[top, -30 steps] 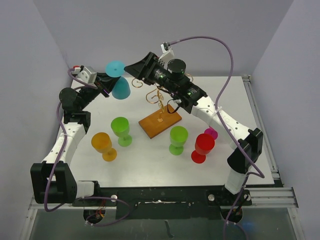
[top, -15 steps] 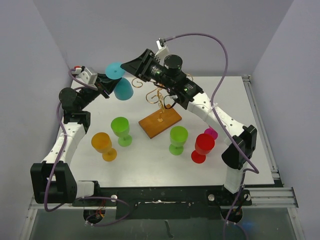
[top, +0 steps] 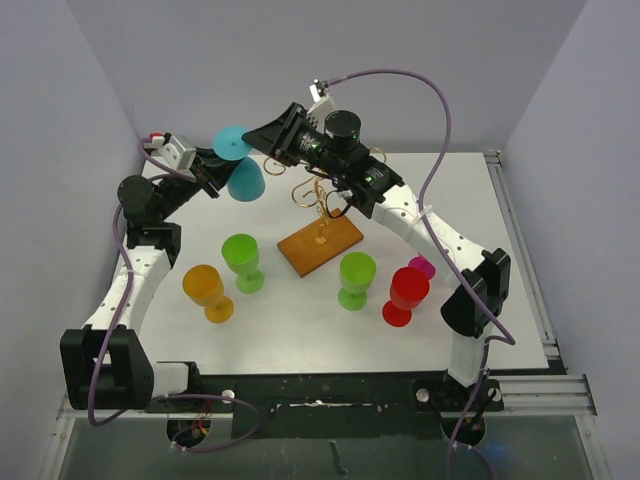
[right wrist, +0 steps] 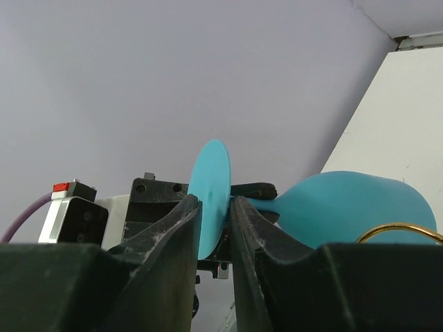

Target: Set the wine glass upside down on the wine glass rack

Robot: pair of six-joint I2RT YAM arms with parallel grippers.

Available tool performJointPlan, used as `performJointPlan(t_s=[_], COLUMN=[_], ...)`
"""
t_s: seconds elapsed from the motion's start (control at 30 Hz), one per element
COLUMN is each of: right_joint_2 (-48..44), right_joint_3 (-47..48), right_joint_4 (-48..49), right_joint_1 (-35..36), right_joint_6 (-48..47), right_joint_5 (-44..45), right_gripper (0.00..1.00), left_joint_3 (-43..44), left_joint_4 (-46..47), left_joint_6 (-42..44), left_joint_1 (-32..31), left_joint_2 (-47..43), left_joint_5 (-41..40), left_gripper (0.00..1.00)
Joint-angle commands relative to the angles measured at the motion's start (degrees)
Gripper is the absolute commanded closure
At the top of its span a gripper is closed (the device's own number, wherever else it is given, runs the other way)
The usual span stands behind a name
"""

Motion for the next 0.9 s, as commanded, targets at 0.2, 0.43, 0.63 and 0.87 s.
performJointPlan(t_s=[0.2, 0.43, 0.63, 0.87], right_joint_2=[1.8, 4.6, 5.8, 4.9], right_joint_3=[3.1, 7.9, 7.5, 5.6], right_joint_4=[4.4, 6.5, 7.1, 6.6], right_joint_1=[-0.6, -0.8, -1.2, -2.0], right_joint_6=[3.5, 3.1, 4.7, 4.3], right_joint_5=[-1.2, 0.3, 2.3, 5.7], right_gripper=[1.00, 1.00, 1.00, 1.00], left_joint_3=[1.8, -2.7, -5.2, -8.8], left_joint_4=[-4.5, -12.9, -23.5, -28.4], left_joint_6=[2.1, 1.5, 2.2, 2.6], left_joint_1=[-0.2, -1.7, -2.1, -2.2], left_joint_2=[-4.0, -12.9, -20.0, -26.1], left_joint_5=[-3.8, -17.9, -23.1, -30.6], left_gripper=[0.89, 0.43, 0.42, 0.42])
